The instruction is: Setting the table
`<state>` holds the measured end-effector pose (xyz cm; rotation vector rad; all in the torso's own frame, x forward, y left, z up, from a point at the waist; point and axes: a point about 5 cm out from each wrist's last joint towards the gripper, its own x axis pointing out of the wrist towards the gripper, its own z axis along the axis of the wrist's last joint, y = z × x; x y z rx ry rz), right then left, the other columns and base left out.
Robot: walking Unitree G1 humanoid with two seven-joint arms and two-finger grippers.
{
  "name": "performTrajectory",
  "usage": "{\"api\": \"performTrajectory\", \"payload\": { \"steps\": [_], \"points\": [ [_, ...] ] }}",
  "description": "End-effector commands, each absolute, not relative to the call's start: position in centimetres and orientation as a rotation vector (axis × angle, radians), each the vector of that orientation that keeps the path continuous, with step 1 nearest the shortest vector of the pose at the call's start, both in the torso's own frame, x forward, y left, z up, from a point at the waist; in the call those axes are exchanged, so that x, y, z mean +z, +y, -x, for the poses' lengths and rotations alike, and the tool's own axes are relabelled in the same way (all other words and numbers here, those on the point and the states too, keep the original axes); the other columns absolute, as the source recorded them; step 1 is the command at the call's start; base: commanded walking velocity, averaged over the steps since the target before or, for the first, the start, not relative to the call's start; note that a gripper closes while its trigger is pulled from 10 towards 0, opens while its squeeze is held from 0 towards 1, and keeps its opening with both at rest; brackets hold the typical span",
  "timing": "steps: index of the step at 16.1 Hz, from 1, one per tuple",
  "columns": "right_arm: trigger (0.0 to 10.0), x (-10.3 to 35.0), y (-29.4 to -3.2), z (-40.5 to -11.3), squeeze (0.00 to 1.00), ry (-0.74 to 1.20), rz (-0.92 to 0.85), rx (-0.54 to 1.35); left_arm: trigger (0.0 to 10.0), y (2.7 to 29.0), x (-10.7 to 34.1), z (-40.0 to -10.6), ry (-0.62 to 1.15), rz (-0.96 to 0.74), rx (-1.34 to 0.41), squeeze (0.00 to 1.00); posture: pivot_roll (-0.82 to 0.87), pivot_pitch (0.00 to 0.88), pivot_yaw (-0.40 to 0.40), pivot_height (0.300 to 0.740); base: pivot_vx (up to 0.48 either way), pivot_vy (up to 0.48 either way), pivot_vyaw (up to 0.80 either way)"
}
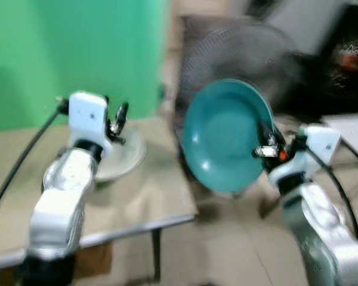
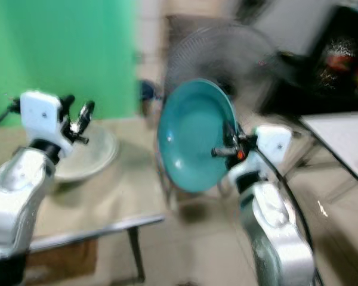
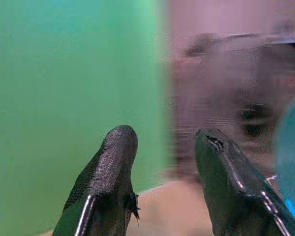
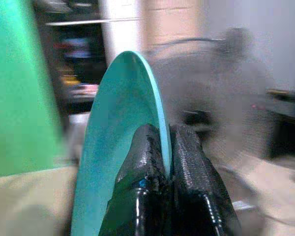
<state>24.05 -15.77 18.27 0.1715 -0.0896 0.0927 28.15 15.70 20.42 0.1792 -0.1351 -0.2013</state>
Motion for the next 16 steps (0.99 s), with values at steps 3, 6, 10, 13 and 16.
{"api": "performTrajectory", "payload": {
  "steps": [3,6,10,13,16],
  "points": [
    [10.0,19.16,-15.79,-24.12,0.00,-0.134,-0.179,0.085,10.0,15.91,20.43,-28.37,-0.117,-0.182,-0.189,0.00,0.08,0.000,-0.078,0.740,0.000,-0.197,-0.80],
    [10.0,19.13,-15.78,-24.19,0.00,-0.133,-0.183,0.081,10.0,16.18,20.82,-28.51,-0.137,-0.248,-0.171,0.00,0.09,0.000,-0.077,0.740,0.000,0.168,-0.80],
    [10.0,19.11,-15.87,-24.17,0.00,-0.132,-0.182,0.076,10.0,16.01,20.46,-28.68,-0.102,-0.171,-0.180,0.00,0.08,0.000,-0.074,0.740,0.000,-0.240,-0.80],
    [10.0,19.12,-15.95,-24.15,0.00,-0.131,-0.182,0.071,10.0,16.02,20.60,-28.79,-0.114,-0.213,-0.178,0.00,0.07,0.000,-0.072,0.740,0.000,0.480,-0.80],
    [10.0,19.10,-16.01,-24.09,0.00,-0.128,-0.185,0.064,10.0,15.78,20.40,-28.92,-0.096,-0.160,-0.189,0.00,0.07,0.000,-0.068,0.740,0.000,-0.221,-0.80]
  ]
}}
